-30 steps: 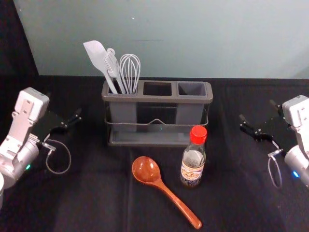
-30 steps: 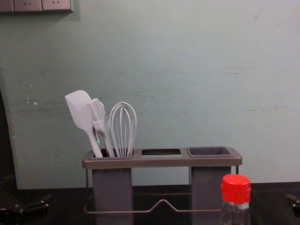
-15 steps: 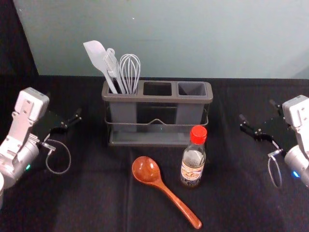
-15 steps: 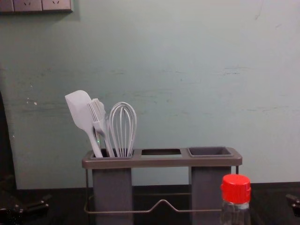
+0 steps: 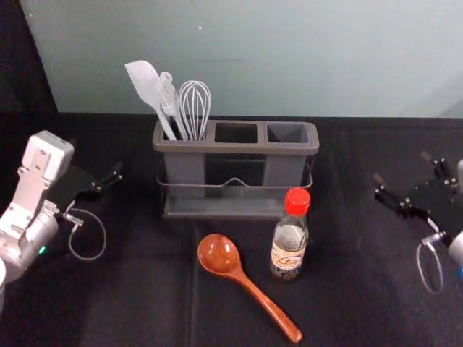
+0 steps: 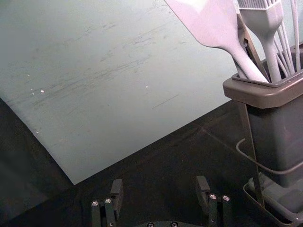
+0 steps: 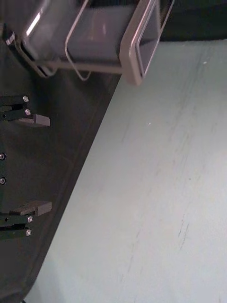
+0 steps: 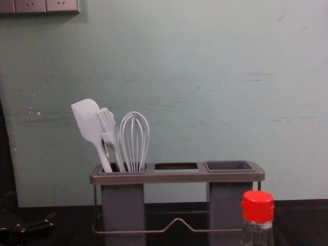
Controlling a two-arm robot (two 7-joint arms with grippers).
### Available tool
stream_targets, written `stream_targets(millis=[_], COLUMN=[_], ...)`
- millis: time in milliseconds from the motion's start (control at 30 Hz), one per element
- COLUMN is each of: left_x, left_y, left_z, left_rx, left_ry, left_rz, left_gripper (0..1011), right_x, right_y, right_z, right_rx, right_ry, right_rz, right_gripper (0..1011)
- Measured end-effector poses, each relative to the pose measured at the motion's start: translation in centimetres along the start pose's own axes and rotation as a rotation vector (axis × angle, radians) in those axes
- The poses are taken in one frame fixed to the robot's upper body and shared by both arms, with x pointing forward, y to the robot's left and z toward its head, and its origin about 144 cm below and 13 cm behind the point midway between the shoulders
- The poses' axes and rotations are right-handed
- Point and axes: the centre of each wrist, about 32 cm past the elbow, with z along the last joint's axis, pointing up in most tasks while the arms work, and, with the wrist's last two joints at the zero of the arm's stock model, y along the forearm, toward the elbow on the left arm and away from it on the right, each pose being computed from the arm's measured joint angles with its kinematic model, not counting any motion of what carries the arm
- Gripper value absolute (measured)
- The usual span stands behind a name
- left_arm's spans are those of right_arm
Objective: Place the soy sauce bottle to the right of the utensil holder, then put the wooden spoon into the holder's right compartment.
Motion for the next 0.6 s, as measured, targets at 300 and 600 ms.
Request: stream_targets(millis=[300,600], left_x=[0.0,0.0], left_y=[0.0,0.0], left_z=[0.0,0.0], left_rx=[0.0,0.0], left_ry=[0.0,0.0], left_rz=[0.0,0.0], left_gripper=[1005,1005], right_x=[0.9,2.0], right_y=[-3.3,-5.9], right_z=[0.1,-0.3], right_rx=[0.016,0.056], right_ry=[0.044,0.092], right_rz=[0.075,0.245], right_gripper=[1002,1002])
